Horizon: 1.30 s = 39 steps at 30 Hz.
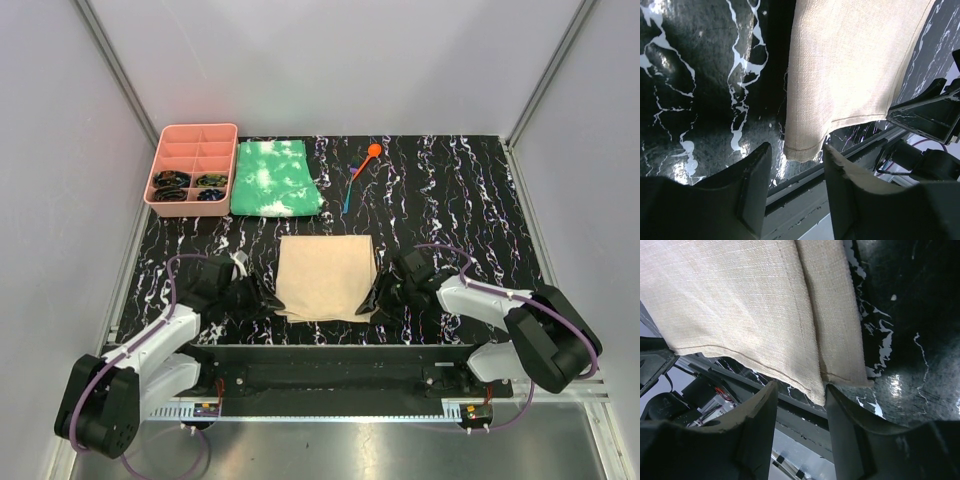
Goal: Fold the napkin into a case and place the utensils inside
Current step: Smooth out the square-folded napkin at the center of the board.
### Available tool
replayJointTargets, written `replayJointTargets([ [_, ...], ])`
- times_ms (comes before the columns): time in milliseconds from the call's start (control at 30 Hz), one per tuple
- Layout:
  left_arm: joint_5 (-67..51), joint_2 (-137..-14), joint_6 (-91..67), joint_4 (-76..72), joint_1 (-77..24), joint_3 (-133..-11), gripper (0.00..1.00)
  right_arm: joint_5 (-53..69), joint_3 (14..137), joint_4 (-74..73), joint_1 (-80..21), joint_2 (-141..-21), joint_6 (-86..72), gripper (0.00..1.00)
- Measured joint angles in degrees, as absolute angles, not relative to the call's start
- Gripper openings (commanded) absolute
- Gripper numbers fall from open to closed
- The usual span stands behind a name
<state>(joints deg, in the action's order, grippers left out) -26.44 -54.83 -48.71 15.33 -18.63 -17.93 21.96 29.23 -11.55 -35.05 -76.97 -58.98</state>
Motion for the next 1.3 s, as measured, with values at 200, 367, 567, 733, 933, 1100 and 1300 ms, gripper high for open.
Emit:
replayJointTargets([
  [200,-26.87,-55.24,-49.15,13.04,-18.63,-17.93,0.26,21.98,29.23,-10.39,-35.27,-77.62,-59.86,0.47],
  [367,-27.33,-55.24,-49.39,12.25,-18.63,-17.93,0.06,21.96,29.23,-10.04,-35.27,-78.85,-60.03,0.37],
  [567,-27.68,-55.22,-49.36,12.10,-18.63,-17.93,0.02,21.98,29.34,-10.02,-35.27,-78.94,-60.29,0.25],
  [733,-27.68,-55.22,-49.32,12.12,-18.63,-17.93,0.01,21.69,29.41,-10.07,-35.29,-78.81,-60.27,0.11],
  [933,-27.68,-55.22,-48.93,12.29,-18.63,-17.98,0.00,21.63,30.70,-10.41,-35.29,-78.81,-59.75,0.00],
  [1100,-27.70,-55.22,-47.99,13.89,-18.63,-19.14,0.00,20.43,32.67,-12.86,-35.29,-78.67,-57.93,0.00],
  [1300,-28.05,-55.37,-47.09,14.66,-18.63,-22.72,0.00,18.00,38.22,-17.85,-35.24,-78.63,-52.86,0.00],
])
